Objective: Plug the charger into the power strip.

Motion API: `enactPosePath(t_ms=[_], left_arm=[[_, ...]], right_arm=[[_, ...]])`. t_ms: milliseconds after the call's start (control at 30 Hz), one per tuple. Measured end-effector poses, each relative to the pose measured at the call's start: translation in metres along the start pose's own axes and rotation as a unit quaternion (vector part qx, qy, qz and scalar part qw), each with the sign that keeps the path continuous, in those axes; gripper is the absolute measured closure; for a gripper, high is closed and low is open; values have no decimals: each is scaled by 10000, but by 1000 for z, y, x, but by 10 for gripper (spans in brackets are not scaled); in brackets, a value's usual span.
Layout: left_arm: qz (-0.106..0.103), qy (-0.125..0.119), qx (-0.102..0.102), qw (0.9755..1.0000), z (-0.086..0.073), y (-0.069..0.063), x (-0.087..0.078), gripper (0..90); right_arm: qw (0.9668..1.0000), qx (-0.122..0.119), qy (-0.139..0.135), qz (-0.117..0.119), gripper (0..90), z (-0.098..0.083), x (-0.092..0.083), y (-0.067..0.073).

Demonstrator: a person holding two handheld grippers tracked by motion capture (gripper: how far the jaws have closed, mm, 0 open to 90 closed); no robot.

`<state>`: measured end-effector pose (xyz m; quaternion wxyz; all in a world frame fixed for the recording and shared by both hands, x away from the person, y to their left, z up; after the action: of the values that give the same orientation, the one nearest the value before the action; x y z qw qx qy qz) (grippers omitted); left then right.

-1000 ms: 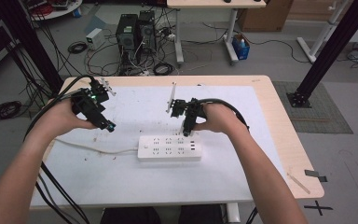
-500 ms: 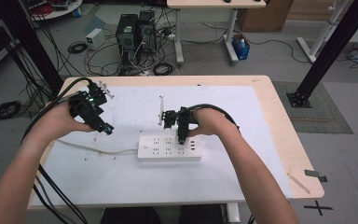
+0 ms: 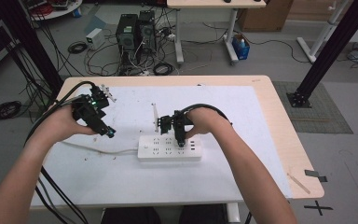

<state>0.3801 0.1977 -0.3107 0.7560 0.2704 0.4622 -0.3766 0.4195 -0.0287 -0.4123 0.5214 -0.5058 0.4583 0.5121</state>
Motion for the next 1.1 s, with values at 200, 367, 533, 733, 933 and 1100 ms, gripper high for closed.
enactPosePath(t_ms=[200, 367, 533, 733, 933, 1100], left_arm=[[-54, 46, -4, 10000, 2, 0, 5, 231], [-119, 48, -18, 9999, 7, -2, 10, 230], [-141, 59, 61, 9999, 12, -4, 13, 230], [-172, 66, 94, 9998, 14, -5, 14, 231], [-209, 38, 51, 9998, 13, -2, 14, 231], [-209, 64, 52, 9997, 10, -1, 17, 230]], right_arm=[[10000, 25, -6, -82, 630, 0, 0, 2], [9999, 61, 24, -113, 630, 3, 2, 3], [9998, -22, -79, -189, 630, 3, 4, 3], [9994, 124, -309, -60, 629, -2, 5, 0], [9985, 223, -494, 34, 597, -5, 5, 0], [9937, 764, -805, 168, 328, -13, -13, -6]])
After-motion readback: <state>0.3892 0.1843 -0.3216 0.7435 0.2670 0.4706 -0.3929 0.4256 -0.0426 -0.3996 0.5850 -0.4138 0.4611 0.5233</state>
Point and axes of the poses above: each handheld gripper's, and its own axes: x roughly forward along the jaws, z roughly out of its top, y roughly to its left, the point moved 5 cm from there along x, roughly forward along the jaws, and after that the axes turned 7 degrees about -y, right-handed, at the moved point
